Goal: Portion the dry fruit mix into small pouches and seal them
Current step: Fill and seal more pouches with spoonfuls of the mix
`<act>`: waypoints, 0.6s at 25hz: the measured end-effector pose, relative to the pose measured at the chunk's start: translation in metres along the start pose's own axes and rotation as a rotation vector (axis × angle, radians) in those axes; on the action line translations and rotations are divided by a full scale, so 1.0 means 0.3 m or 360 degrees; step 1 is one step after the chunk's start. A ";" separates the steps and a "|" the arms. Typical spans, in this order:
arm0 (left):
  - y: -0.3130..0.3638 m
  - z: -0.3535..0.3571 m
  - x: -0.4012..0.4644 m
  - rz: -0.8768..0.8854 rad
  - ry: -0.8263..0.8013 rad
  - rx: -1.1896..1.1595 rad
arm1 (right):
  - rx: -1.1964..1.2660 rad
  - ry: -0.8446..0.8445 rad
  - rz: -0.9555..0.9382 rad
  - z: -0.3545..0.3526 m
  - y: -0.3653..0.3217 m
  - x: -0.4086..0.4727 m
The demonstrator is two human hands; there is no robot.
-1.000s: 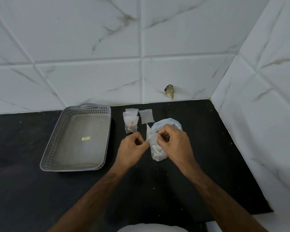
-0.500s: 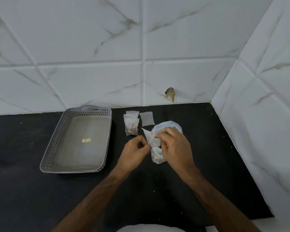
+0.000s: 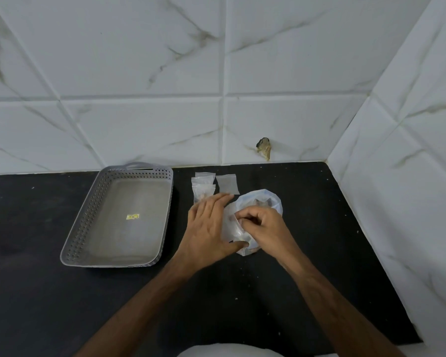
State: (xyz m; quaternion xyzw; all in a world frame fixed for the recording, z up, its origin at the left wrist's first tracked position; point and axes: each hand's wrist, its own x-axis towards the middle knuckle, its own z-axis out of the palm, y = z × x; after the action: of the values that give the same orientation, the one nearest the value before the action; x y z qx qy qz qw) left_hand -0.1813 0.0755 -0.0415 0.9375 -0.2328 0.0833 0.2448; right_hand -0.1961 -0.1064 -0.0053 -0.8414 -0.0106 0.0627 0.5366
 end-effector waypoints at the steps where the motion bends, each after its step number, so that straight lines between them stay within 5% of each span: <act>1: -0.005 0.009 0.011 0.0001 -0.0031 -0.0049 | 0.0070 -0.0029 0.0021 0.001 -0.001 0.000; 8: -0.046 0.097 -0.025 -0.0003 -0.0103 -0.0193 | -0.0778 -0.0073 -0.0247 0.034 0.078 -0.013; 15: -0.107 0.188 -0.049 -0.0013 -0.0233 -0.0160 | -0.0037 -0.0179 0.0243 0.047 0.162 0.028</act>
State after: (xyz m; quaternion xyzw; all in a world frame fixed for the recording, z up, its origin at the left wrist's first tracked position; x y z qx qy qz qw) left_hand -0.1765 0.0780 -0.1077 0.9286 -0.2502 0.0018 0.2742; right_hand -0.1918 -0.1136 -0.0559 -0.8411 0.0226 0.1504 0.5190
